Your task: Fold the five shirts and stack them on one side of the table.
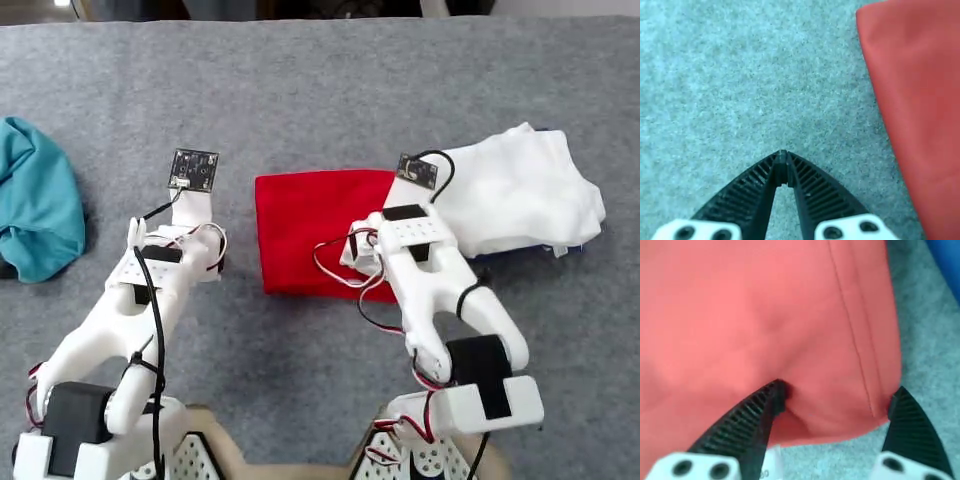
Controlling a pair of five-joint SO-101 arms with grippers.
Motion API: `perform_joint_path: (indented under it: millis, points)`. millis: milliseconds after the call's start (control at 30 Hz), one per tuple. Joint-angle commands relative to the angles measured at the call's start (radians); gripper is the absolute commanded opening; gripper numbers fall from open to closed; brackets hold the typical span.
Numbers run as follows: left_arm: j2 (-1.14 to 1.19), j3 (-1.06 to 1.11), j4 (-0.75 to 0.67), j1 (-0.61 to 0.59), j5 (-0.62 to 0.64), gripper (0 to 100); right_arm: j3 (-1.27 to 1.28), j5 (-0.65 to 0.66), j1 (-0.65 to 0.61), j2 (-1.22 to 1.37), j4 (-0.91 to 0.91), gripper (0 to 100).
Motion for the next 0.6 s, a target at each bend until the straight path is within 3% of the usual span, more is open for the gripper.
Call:
perform_joint_path:
  millis: [0, 233, 567]
  points:
    - [-0.009, -0.01, -0.015, -0.008, -0.002, 3, -0.016, 0.017, 0.043, 0.045, -0.044, 32.3]
    - [-0.009, -0.01, -0.015, -0.008, -0.002, 3, -0.021, 0.081, 0.069, 0.031, -0.037, 7.5]
    - [-0.009, -0.01, -0.015, -0.008, -0.002, 3, -0.022, 0.084, 0.066, -0.119, -0.037, 5.3]
